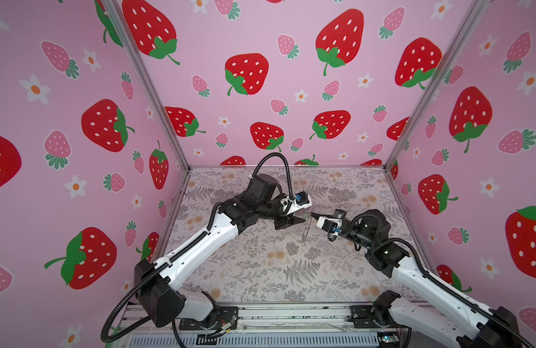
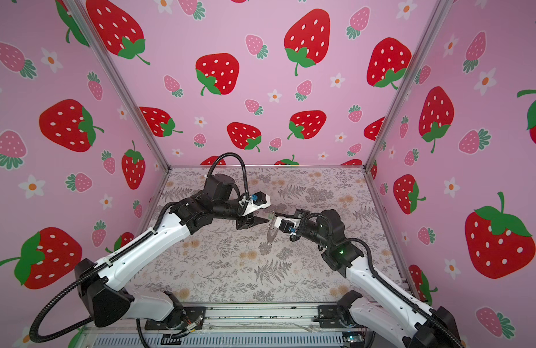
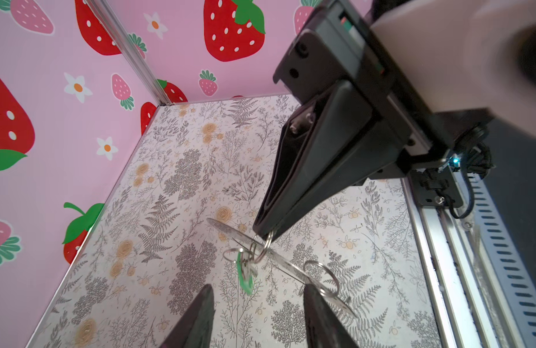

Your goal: Put the keys on the keyring

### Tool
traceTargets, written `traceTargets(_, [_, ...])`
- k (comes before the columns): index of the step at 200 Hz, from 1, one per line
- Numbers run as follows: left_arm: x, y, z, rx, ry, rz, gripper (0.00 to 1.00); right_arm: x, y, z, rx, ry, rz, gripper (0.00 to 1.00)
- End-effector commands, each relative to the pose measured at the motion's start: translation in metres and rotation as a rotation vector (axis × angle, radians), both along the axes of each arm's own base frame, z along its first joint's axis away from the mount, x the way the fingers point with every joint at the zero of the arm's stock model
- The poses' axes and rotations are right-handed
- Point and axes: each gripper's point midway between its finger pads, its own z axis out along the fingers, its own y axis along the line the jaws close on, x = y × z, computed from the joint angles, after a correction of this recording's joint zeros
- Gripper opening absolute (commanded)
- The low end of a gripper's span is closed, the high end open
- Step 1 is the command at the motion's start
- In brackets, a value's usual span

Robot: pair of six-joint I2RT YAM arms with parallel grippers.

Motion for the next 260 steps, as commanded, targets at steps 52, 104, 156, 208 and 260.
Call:
traceTargets(52, [0.011,-0.011,-0.009,-0.018,0.03,-0.003,0.37,-0.01,0.002,0.034,0.093,-0.063,0.047,0.0])
traceTargets(104, [0.015,-0.012,-0.012,-0.009,0.023,0.005,0.14,-0.013,0.004,0.038,0.117,-0.055,0.075,0.0])
traceTargets(156, [0.007,-0.015,-0.015,-0.002,0.029,-0.035,0.0,-0.011,0.001,0.045,0.187,-0.039,0.071,0.0])
traceTargets(208, [-0.005,-0.022,-0.006,-0.02,0.031,-0.111,0.0,-0.013,0.002,0.041,0.214,-0.011,0.092,0.0])
traceTargets(260, [-0.011,-0.026,0.002,-0.025,0.014,-0.137,0.0,-0.01,0.0,0.029,0.209,0.01,0.073,0.0])
